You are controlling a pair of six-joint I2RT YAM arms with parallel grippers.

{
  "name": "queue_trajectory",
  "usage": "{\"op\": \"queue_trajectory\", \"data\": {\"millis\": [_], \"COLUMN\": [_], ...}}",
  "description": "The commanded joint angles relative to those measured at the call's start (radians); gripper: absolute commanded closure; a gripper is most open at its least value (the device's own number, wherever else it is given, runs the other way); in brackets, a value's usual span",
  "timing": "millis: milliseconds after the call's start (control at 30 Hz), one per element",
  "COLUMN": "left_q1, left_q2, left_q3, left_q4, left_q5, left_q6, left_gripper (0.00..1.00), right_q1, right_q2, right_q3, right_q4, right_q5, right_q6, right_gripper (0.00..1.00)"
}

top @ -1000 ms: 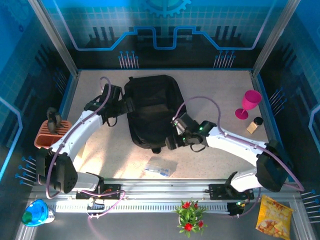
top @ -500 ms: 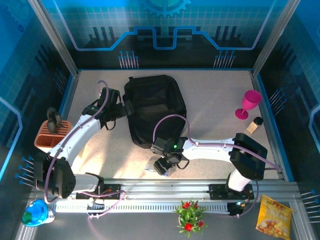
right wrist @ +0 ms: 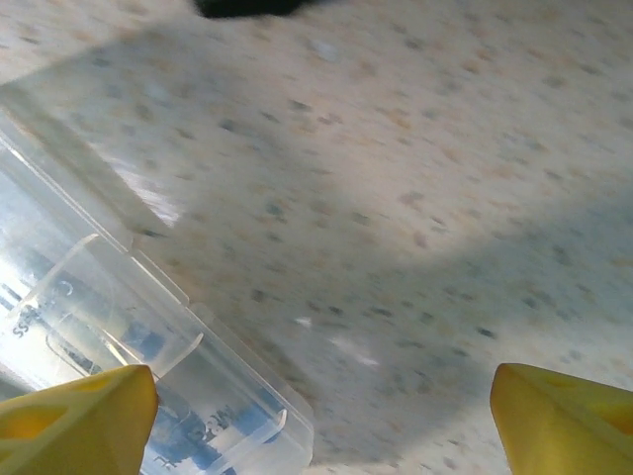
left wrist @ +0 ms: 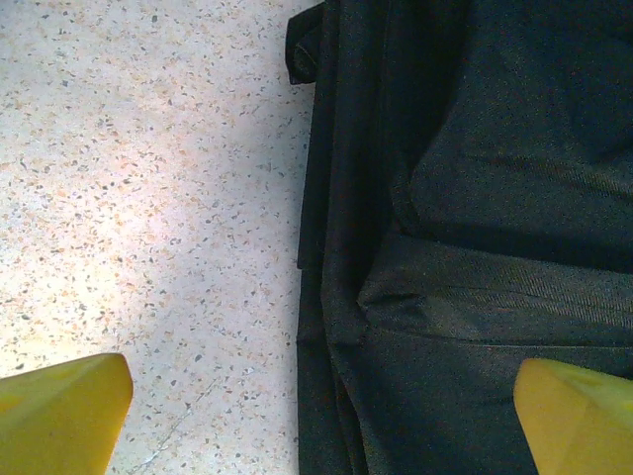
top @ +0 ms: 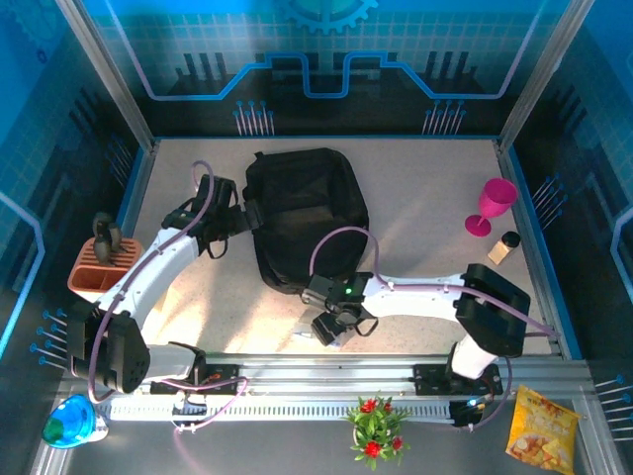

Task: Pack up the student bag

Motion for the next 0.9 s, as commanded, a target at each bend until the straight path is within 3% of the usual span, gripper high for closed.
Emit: {"op": "queue_trajectory", "data": {"millis": [0,367,467,567,667,867], "left_q1": [0.009,0.010,0.010,0.010,0.010,0.010], "left_q2": [0.006,0.033,0.037,0.041,0.042,0.045], "left_q3": [-0.005,0.014,0.017,0.026,0.031,0.038], "left_q4": [0.023,0.025,0.025,0.024,0.022,0.019], "left_q5": [0.022,0.049,0.054,0.057,0.058,0.059], "left_q6": [0.019,0.012,0.011,0.011,0.009,0.011], "left_gripper": [0.01,0.01,0.01,0.01,0.01,0.01], "right_q1": [-0.085,-0.445,-0.447,-0.438,-0.407,-0.345], "right_q2": [-0.054,-0.318,-0.386,-0.416,-0.389,-0.265], "right_q3": [-0.121,-0.272,-0.249,-0.242,-0.228,-0.185], "right_q4": [-0.052,-0.096,-0.100,-0.052,-0.043,-0.038], "right_q5": [0.065,0.067,0.054,-0.039,-0.045,-0.017], "right_q6": [0.067,0.151,0.068,-0.032,-0.071,-0.101], "right_gripper": [0.12,0.14,0.13,0.10,0.00,0.00]}}
